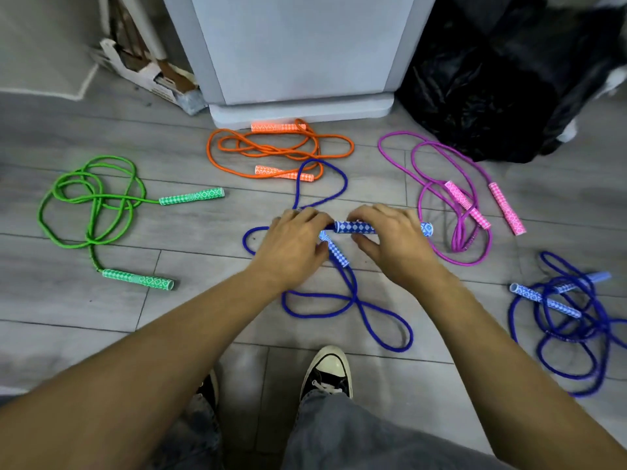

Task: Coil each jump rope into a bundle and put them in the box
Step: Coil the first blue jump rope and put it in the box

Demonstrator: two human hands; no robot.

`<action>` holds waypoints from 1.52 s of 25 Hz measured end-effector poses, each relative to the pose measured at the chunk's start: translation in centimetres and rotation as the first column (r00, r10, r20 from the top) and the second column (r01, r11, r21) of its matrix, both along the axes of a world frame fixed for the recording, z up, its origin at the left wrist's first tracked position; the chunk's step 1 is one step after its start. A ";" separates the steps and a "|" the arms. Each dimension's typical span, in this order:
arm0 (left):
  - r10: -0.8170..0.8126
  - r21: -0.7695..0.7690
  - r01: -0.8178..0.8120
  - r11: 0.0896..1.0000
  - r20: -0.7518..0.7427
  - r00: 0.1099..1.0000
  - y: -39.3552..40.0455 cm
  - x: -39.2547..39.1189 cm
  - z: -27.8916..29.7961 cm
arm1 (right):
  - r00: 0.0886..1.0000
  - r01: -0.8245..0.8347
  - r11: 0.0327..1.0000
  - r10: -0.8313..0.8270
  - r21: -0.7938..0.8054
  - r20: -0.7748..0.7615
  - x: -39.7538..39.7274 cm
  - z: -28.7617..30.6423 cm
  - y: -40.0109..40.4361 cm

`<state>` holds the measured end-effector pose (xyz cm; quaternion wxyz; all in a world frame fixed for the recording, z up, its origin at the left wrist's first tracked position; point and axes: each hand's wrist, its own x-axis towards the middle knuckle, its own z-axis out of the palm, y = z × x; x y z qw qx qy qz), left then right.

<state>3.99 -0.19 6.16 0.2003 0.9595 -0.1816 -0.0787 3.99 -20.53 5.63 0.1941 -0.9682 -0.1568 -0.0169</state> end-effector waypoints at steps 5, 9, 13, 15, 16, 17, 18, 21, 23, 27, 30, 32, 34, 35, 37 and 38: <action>0.070 -0.272 -0.109 0.956 -0.150 0.986 1.8 0.7 9.8 | 0.981 -0.072 0.997 0.074 -0.016 0.178 0.6 10.3 2.1; 0.115 -0.653 -0.413 0.635 -0.450 0.886 3.3 -1.0 17.8 | 0.926 0.043 0.996 -0.011 -0.077 0.378 0.1 18.0 5.3; 0.152 -0.775 -0.525 0.352 -0.506 0.849 5.5 -2.7 23.9 | 0.967 0.135 0.919 -0.203 0.370 0.151 -2.3 23.6 9.9; 0.209 -0.803 -0.542 0.246 -0.502 0.839 6.5 -3.4 25.7 | 0.973 0.231 0.827 -0.181 0.513 -0.146 -3.7 24.2 12.4; 0.243 -0.811 -0.545 0.211 -0.496 0.833 7.1 -3.7 26.3 | 0.949 0.256 0.777 -0.090 0.575 -0.301 -4.4 24.3 13.4; 0.272 -0.815 -0.548 0.187 -0.493 0.826 7.7 -4.1 26.8 | 0.914 0.266 0.713 0.029 0.649 -0.405 -5.1 24.1 14.0; 0.297 -0.817 -0.549 0.178 -0.488 0.821 8.4 -4.3 27.1 | 0.888 0.274 0.646 0.115 0.713 -0.446 -5.5 24.3 14.3; 0.401 -0.799 -0.574 0.179 -0.473 0.784 11.0 -4.5 27.3 | 0.929 0.227 0.656 0.076 0.720 -0.362 -5.2 26.0 12.9; 0.462 -0.772 -0.633 0.063 -0.539 0.704 13.3 -4.2 27.1 | 0.958 0.188 0.739 0.009 0.646 -0.288 -5.9 26.1 12.0; 0.531 -0.721 -0.688 0.080 -0.553 0.642 17.3 -3.0 26.9 | 0.962 0.102 0.769 0.084 0.631 -0.259 -6.8 28.0 13.1; 0.685 -0.590 -0.727 0.351 -0.367 0.629 18.4 -2.8 25.6 | 0.993 0.058 0.689 0.032 0.723 -0.110 -5.5 29.9 13.8; 0.615 -0.550 -0.587 0.594 -0.159 0.772 18.0 -3.0 25.1 | 0.996 0.042 0.691 0.029 0.722 -0.086 -5.3 29.3 14.2; 0.377 -0.600 -0.401 0.692 -0.173 0.910 16.5 -3.3 24.9 | 0.990 0.052 0.729 0.050 0.682 -0.130 -5.4 28.2 15.2; 0.258 -0.655 -0.348 0.671 -0.234 0.937 15.5 -3.6 24.9 | 0.987 0.062 0.743 0.055 0.667 -0.154 -5.2 27.7 15.7; 0.092 -0.731 -0.299 0.613 -0.310 0.946 13.8 -3.9 24.9 | 0.982 0.085 0.743 0.051 0.664 -0.183 -4.2 27.4 16.2; 0.041 -0.751 -0.286 0.595 -0.327 0.944 13.3 -3.9 24.8 | 0.981 0.107 0.738 0.032 0.666 -0.193 -3.8 27.5 16.2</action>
